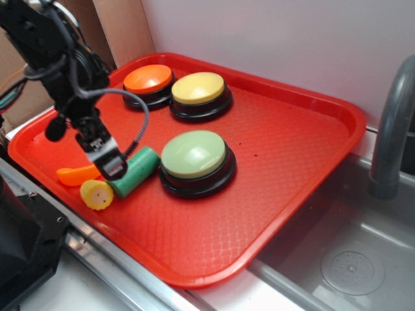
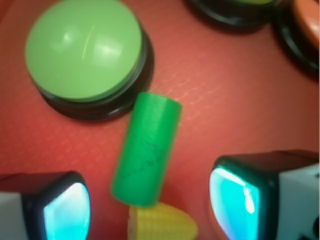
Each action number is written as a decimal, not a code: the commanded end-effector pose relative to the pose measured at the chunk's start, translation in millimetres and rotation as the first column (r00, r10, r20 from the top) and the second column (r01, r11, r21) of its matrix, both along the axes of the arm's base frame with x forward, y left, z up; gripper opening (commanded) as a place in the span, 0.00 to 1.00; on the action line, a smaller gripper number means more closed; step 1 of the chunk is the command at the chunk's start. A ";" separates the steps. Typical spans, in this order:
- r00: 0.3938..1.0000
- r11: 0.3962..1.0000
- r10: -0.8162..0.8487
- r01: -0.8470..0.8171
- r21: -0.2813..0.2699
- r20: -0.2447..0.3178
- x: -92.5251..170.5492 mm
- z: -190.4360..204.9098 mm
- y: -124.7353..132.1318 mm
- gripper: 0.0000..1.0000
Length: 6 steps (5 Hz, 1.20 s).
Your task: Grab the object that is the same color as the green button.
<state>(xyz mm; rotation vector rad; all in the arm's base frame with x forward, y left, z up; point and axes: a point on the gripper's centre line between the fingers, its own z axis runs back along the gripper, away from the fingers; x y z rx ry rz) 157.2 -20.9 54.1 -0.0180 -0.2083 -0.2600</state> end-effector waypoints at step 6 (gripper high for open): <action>0.988 0.992 0.130 -0.130 0.005 -0.088 14.9 -12.6 12.5 0.00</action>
